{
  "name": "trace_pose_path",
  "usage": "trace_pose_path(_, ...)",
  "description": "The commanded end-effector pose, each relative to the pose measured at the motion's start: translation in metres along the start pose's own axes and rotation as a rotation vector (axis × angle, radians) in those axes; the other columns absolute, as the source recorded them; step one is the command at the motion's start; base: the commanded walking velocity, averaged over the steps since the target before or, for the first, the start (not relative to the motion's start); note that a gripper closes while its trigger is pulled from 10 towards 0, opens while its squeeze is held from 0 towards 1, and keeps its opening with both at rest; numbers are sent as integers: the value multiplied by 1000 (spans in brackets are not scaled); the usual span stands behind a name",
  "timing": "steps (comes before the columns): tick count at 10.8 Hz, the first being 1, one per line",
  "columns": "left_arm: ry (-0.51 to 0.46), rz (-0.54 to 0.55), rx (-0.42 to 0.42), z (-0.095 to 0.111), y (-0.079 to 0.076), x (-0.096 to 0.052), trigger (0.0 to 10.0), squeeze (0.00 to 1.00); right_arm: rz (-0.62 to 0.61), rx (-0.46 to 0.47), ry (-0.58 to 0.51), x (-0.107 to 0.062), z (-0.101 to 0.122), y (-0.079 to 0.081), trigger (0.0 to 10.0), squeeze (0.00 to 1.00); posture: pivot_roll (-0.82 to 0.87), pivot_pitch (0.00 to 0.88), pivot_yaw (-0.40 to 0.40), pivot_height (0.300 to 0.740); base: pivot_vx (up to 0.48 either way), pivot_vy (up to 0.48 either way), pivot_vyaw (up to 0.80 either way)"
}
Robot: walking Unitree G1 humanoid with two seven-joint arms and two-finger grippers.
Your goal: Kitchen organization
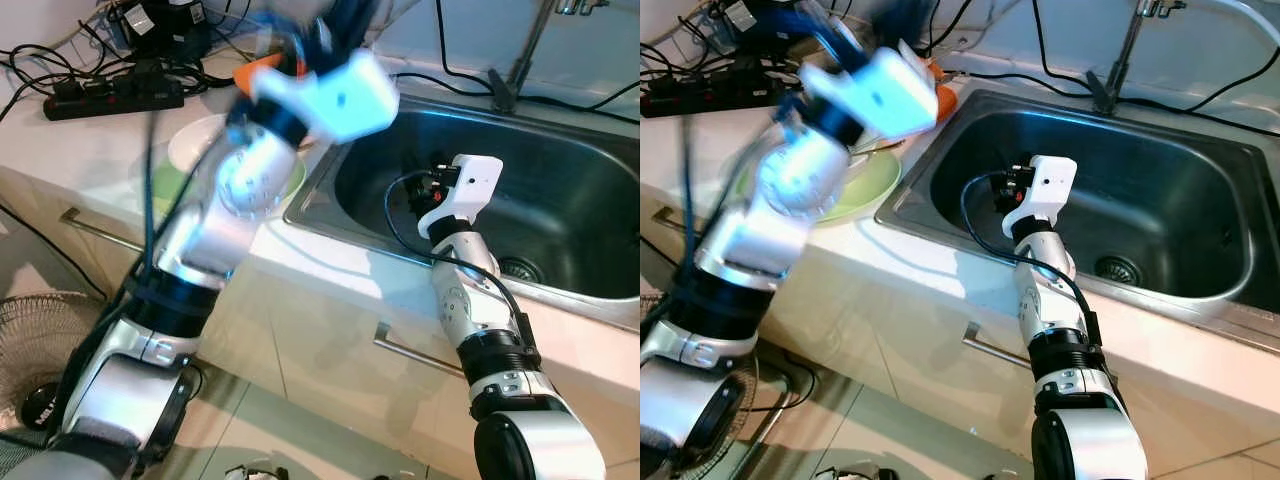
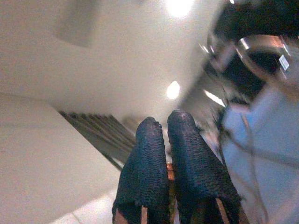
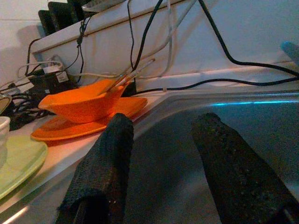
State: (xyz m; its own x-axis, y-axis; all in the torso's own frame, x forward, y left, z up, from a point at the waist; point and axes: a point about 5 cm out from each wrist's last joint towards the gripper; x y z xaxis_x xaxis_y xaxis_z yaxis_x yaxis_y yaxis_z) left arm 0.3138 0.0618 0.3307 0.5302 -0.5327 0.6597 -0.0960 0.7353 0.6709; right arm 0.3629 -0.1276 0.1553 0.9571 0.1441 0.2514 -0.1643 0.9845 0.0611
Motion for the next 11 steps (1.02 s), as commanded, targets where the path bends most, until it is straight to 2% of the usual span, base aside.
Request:
trace_pose_path(1, -41, 40, -21, 6, 7, 2, 10000, 0, 2, 0, -19, 4, 5, 1, 10000, 0, 65, 20, 27, 740, 0, 0, 0)
trace_pose_path(2, -116, 86, -173, 19, 11, 3, 10000, 0, -3, 0, -23, 4, 5, 0, 10000, 0, 61, 12, 30, 740, 0, 0, 0)
trace_pose_path(3, -139, 91, -311, 22, 9, 4, 10000, 0, -1, 0, -33, 4, 6, 0, 10000, 0, 62, 8, 30, 740, 0, 0, 0)
trace_pose_path(4, -138, 107, -496, 23, 7, 4, 10000, 0, 4, -7, -43, 4, 8, -1, 10000, 0, 57, 0, 32, 740, 0, 0, 0)
trace_pose_path(5, -137, 116, -679, 23, 5, 4, 10000, 0, 9, -14, -55, 4, 11, -2, 10000, 392, 57, 0, 33, 740, 0, 0, 0)
trace_pose_path(6, -130, 116, -804, 21, 4, 4, 10000, 0, 25, -37, -65, 5, 14, -3, 10000, 239, 54, 0, 35, 740, 0, 0, 0)
trace_pose_path(7, -116, 108, -907, 17, 3, 1, 10000, 0, 50, -45, -101, 6, 22, -5, 10000, 0, 48, 0, 40, 740, 0, 0, 0)
trace_pose_path(9, -93, 68, -980, 10, -3, -2, 10000, 0, 103, -72, -140, 5, 33, -8, 10000, 0, 43, 2, 39, 740, 0, 0, 0)
trace_pose_path(11, -71, 47, -1047, 8, -7, -5, 10000, 0, 172, -109, -135, 0, 34, -10, 10000, 0, 48, 18, 41, 740, 0, 0, 0)
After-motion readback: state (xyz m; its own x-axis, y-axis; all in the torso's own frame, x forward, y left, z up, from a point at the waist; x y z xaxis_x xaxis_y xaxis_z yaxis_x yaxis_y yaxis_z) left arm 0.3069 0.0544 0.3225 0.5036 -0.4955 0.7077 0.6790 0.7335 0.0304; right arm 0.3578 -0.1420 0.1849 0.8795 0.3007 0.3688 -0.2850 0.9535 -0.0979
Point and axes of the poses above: a point about 5 cm out from each wrist's last joint towards the gripper, its own x axis pointing out of the wrist towards the gripper, its own z axis along the axis of the wrist's last joint, y = z × x, and after that the axes turned 7 degrees about -x, right-handed
